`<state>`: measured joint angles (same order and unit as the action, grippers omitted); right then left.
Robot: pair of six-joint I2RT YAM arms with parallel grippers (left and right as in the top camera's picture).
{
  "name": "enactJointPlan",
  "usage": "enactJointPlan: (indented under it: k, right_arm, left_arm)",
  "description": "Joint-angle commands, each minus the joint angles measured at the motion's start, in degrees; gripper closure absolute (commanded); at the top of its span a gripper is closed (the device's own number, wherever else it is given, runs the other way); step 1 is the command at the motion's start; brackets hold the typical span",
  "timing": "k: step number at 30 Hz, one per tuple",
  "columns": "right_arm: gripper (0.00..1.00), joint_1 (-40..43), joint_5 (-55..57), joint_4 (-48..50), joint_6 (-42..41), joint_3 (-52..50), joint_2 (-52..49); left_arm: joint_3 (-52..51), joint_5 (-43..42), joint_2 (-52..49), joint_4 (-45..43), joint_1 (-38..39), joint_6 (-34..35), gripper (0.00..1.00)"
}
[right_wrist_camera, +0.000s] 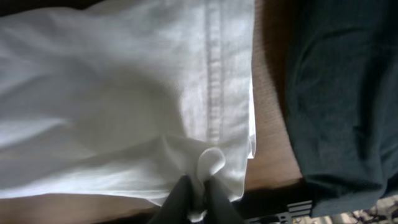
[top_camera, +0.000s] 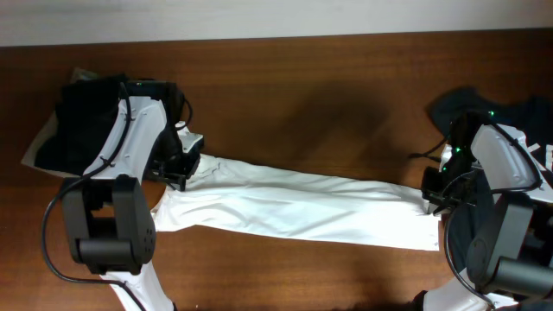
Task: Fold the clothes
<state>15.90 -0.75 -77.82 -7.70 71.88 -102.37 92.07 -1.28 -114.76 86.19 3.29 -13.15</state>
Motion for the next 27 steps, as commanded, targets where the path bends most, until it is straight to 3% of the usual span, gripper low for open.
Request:
enactJointPlan:
  k: [1, 2, 5, 7, 8, 12, 15, 17, 19, 23, 24, 26, 27]
  right_arm:
    - [0.44, 0.37, 2.62, -0.17, -0.33, -0.35, 0.96]
    - [0.43, 0.81, 2.8, 0.35, -1.18, -0.22, 0.96]
    - [0.43, 4.2, 0.63, 1.46, -2.38, 1.2, 0.98]
    - [0.42, 6.47, -9.86, 3.32, 2.82, 1.97, 1.09]
    - [0.42, 7.1, -14.86, 3.76, 5.51, 1.97, 1.2]
    - [0.41, 7.02, -21.86, 3.17, 9.22, 1.97, 5.18]
    - [0.39, 6.99, -22.03, 1.42, 9.18, 1.97, 16.13]
    - [0.31, 6.99, -21.99, 0.66, 6.99, 1.97, 24.46]
    - [0.28, 6.99, -21.46, 0.59, 3.34, 1.95, 30.77]
    - [0.31, 6.99, -17.53, 0.92, -0.37, 1.09, 30.86]
    - [0.34, 6.99, -17.44, 1.53, -0.35, 0.42, 29.64]
    - [0.39, 6.99, -17.64, 1.81, -0.79, 0.02, 26.49]
    - [0.41, 6.99, -17.64, 2.01, -0.76, 0.02, 25.29]
  left_arm:
    - [-0.2, 0.13, 1.18, 0.7, -0.26, 0.66, 0.47]
    - [0.55, 0.17, 1.22, 0.81, -0.55, 0.68, 0.38]
    - [4.07, -2.25, 1.27, -0.02, -1.22, 1.11, 0.37]
    - [4.31, -10.03, 1.31, -4.13, -0.81, 0.94, 0.37]
    - [4.31, -16.06, 1.31, -6.32, 0.46, -3.8, 0.38]
    - [4.31, -11.06, 2.69, -5.9, 5.95, -4.37, 0.44]
    - [4.31, -10.73, 9.92, -4.76, 6.4, -3.19, 0.44]
    - [4.31, -10.69, 14.71, -5.11, 6.4, -3.19, 0.44]
    - [4.2, -10.73, 18.69, -7.13, 6.82, -3.19, 0.43]
    - [-4.46, -11.39, 18.25, -16.11, 9.84, -3.5, 0.43]
    - [-8.81, -11.41, 18.23, -20.68, 11.19, -3.5, 0.47]
    - [-16.68, -11.41, 18.23, -30.29, 13.68, -3.48, 0.68]
    - [-19.15, -11.61, 18.23, -34.03, 14.73, -3.45, 0.85]
